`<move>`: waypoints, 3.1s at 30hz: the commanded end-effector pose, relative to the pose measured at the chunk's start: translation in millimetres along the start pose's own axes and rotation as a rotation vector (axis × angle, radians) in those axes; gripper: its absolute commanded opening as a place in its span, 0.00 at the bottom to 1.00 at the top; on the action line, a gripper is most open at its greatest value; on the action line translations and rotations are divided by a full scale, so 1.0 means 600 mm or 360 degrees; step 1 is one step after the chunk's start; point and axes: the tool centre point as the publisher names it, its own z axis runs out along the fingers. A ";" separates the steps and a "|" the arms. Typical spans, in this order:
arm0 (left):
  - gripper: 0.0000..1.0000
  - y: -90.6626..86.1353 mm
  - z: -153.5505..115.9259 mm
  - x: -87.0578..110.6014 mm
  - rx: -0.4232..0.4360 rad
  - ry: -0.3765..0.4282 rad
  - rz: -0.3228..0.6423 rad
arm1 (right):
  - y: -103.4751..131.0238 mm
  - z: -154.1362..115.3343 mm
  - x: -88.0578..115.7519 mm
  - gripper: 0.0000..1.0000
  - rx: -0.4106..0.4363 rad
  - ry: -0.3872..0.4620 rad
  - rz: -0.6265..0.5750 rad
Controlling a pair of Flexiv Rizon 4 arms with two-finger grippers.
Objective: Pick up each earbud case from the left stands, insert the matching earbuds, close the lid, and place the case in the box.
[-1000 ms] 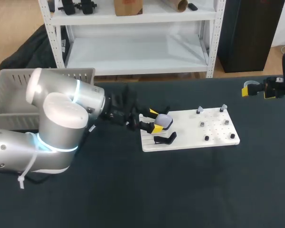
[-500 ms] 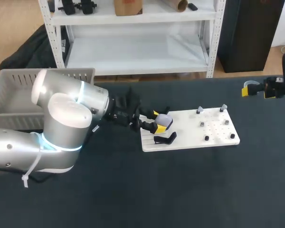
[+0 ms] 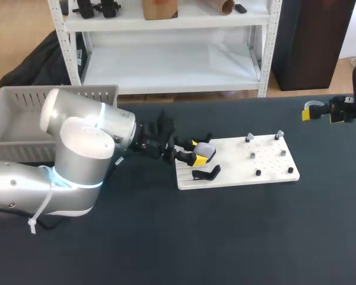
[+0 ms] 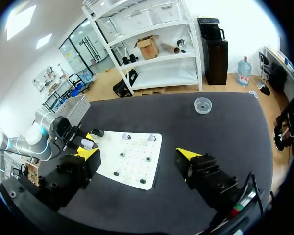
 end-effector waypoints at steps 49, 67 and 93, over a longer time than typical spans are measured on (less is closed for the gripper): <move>0.00 -0.016 -0.042 -0.119 -0.0269 -0.0043 0.0134 | 0.071 0.056 0.019 1.00 -0.0018 0.0066 -0.0093; 0.00 -0.012 -0.009 -0.177 -0.0270 0.0011 0.0249 | 0.208 0.126 0.076 1.00 -0.0189 0.0181 -0.0162; 0.00 -0.056 -0.029 -0.160 -0.0246 -0.0002 0.0251 | 0.232 0.174 0.028 1.00 -0.0256 0.0184 -0.0183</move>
